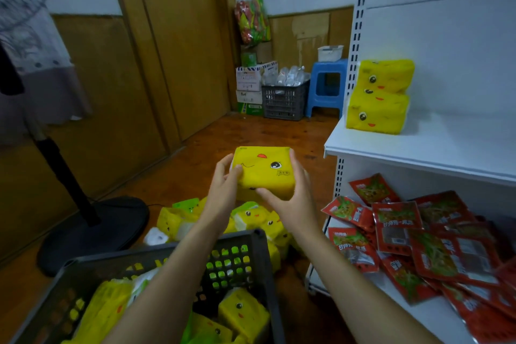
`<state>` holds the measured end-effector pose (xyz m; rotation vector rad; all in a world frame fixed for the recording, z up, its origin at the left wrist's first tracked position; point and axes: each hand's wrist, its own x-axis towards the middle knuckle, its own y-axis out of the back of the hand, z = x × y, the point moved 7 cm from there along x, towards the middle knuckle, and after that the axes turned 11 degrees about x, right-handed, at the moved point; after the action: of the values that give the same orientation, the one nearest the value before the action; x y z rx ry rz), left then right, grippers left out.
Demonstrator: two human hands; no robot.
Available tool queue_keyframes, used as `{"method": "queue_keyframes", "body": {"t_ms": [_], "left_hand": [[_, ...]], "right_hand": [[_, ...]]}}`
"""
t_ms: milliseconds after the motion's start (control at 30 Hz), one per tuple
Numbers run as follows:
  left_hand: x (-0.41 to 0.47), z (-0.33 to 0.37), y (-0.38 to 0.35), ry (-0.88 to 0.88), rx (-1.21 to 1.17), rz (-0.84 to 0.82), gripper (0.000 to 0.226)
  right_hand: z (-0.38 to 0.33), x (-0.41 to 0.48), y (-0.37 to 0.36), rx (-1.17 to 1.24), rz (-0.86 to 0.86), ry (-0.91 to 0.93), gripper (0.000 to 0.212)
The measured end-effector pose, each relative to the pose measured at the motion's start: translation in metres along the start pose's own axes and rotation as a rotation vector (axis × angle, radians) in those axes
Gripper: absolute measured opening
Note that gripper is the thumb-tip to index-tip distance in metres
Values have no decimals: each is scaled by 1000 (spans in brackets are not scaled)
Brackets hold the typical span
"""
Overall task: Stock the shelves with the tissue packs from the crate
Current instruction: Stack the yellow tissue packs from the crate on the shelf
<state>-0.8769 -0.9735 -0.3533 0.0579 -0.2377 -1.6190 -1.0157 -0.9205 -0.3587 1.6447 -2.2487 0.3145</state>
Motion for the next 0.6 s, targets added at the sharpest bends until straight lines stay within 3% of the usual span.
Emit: {"method": "queue_keyframes", "body": {"t_ms": [200,333,600], "left_hand": [[24,65,-38,-112,56,-144,53],[27,116,-81,-321,121,-256,73],[39,158,-180,-420,0,-459,69]], "right_hand": [[-49,34,39,6,108,130,79],[-70,55,84,-40,224,164,74],[-79,84,179,-155,401,192,66]]}}
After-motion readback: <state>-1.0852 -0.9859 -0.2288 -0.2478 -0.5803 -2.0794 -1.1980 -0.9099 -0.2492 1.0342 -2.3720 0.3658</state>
